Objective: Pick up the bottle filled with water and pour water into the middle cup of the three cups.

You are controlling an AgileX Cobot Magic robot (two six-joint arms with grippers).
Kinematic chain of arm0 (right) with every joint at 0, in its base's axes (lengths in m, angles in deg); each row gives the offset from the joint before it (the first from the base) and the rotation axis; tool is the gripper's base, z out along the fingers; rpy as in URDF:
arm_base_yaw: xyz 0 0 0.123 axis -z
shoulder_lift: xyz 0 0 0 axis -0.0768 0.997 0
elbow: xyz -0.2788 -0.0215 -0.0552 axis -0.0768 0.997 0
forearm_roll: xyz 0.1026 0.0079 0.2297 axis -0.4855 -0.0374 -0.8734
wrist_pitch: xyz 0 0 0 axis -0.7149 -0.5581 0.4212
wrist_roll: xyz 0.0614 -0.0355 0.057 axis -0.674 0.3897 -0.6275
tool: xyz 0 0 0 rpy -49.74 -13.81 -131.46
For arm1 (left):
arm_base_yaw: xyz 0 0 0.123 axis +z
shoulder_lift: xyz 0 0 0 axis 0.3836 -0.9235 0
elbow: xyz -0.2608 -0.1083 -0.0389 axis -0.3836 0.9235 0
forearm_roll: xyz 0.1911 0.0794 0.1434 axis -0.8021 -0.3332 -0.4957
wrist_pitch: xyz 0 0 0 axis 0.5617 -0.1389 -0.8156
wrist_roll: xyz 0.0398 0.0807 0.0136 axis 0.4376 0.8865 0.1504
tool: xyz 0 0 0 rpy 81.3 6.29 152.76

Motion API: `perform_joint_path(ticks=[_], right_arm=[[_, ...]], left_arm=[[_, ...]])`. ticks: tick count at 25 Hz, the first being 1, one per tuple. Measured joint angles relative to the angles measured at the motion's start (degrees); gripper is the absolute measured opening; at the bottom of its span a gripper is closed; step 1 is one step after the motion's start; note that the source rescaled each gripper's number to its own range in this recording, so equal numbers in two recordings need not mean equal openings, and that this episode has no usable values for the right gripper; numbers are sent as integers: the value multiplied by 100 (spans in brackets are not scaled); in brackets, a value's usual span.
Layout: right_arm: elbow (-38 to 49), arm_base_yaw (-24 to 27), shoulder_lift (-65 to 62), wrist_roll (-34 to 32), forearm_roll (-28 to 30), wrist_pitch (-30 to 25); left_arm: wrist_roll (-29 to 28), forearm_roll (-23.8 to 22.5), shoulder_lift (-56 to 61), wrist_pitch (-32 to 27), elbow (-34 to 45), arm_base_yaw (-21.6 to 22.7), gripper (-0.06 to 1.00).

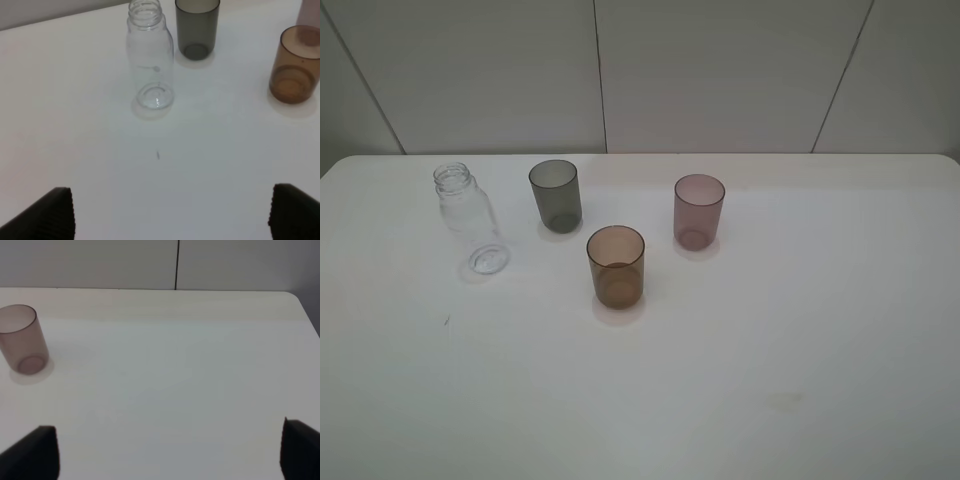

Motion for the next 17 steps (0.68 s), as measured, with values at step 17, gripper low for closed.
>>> perform_joint_path(ticks=[17], right_arm=[[0, 0, 0, 0, 0, 0]], left_arm=[[0, 0, 0, 0, 0, 984, 100]])
